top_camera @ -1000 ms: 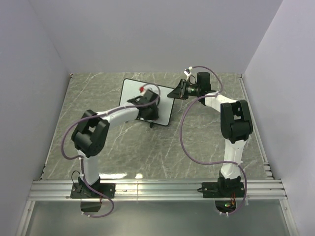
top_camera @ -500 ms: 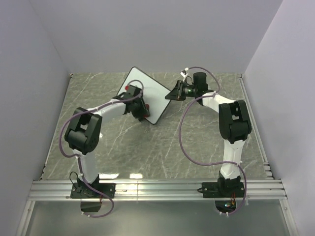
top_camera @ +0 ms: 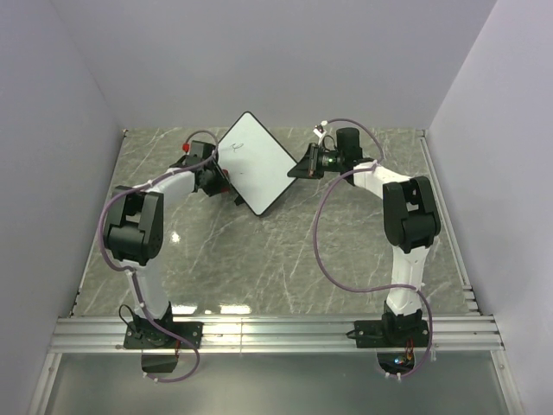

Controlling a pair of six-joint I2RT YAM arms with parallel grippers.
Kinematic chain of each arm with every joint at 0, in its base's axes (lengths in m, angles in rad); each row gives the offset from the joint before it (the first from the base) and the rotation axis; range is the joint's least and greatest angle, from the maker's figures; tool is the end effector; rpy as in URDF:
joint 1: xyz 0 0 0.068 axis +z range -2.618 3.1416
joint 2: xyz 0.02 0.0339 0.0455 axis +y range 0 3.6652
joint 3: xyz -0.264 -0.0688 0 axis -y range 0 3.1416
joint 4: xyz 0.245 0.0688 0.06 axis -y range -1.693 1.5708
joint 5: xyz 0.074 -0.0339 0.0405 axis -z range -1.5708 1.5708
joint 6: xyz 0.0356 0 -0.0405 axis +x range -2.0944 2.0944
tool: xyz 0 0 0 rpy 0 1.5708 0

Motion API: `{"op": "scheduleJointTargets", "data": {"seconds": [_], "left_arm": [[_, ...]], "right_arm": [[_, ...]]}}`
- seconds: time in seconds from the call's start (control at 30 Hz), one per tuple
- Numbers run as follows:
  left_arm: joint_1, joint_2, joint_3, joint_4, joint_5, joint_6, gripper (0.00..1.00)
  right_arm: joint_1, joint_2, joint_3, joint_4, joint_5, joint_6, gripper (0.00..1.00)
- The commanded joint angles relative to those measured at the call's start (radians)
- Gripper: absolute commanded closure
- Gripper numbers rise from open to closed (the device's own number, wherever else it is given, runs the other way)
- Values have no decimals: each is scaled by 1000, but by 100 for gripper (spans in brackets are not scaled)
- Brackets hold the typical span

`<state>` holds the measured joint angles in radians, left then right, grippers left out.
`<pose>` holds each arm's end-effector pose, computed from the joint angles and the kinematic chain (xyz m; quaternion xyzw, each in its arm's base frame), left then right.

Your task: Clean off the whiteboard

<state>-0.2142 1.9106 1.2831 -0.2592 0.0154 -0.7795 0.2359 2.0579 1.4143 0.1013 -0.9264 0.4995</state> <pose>0.4013 -0.0879 0.1822 -0.2603 0.9054 -0.1663 0.2914 0.4379 0.1345 0.1985 -0.1155 0.8010 0.5212 0.2708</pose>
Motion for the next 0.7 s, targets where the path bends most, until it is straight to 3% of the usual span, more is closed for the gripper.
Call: {"op": "scheduleJointTargets", "data": {"seconds": [0.0,0.37,0.53,0.67], "left_arm": [[-34,-21,44,43,35,14,100],[-90,70,116,144,168,-33,100],[-93,143,199,143,231,-78,100],[-90,169,254,48,180,-64,100]], "right_arm": [[-23,2,32,-40,44,-9,100],[-14,-42,57,-115,49,-21,100],[-10,-93,60,-170,54,-27,100],[-6,-123,64,-210,58,-35,100]]}}
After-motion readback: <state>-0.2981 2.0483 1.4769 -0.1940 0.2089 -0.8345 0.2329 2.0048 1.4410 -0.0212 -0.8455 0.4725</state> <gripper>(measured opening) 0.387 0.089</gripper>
